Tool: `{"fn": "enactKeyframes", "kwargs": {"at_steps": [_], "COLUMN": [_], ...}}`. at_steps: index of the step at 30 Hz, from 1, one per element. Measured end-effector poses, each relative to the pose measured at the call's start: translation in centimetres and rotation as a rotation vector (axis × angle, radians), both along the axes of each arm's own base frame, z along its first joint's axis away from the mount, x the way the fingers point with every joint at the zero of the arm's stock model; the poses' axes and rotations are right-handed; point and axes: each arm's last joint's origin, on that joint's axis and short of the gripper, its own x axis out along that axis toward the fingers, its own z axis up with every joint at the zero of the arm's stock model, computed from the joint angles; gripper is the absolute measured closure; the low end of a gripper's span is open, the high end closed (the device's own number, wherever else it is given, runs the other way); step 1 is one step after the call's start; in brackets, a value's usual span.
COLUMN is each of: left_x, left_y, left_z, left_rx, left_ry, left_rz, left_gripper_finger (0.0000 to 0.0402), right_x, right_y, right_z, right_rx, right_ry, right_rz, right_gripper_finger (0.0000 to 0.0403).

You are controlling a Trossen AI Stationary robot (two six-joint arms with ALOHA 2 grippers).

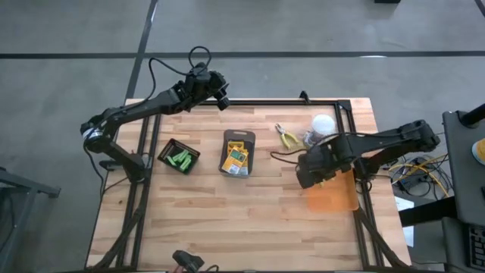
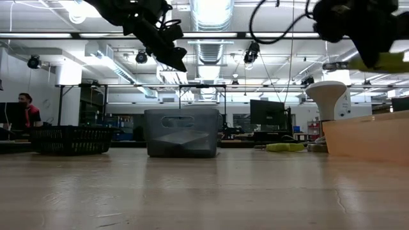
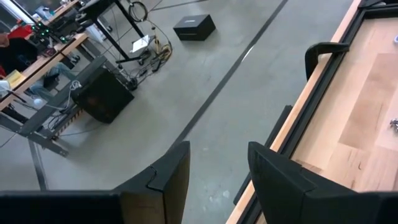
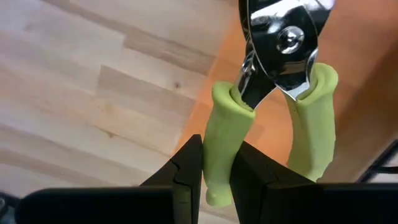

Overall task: Pick & Place School Supplies
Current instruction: Put the left light green hole puncher into the orange bin

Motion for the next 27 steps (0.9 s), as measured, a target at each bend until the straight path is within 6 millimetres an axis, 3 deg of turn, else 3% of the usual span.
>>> {"fn": "enactKeyframes", "kwargs": {"at_steps": [9, 16, 27], "left_x": [0.0, 0.0, 0.0], "left_y": [0.0, 0.0, 0.0], "left_z": [-0.1, -0.1, -0.1], "left_rx": [-0.009, -0.01, -0.009], "left_ry": [-0.003, -0.002, -0.002], "left_rz": [0.001, -0.001, -0.001], "left_gripper_finger": [0.0234, 0.0234, 0.0234], "right_x": [-4.0, -4.7, -4.8], "right_y": [-0.3, 0.0, 0.4], "right_z": [-2.9, -4.0, -7.4], "right_rx": [0.008, 0.016, 0.102], "right_ry": [0.029, 0.022, 0.035], "right_rz": [-0.127, -0.043, -0.01], "right_gripper_finger": [0.0346, 0.0346, 0.0346]}}
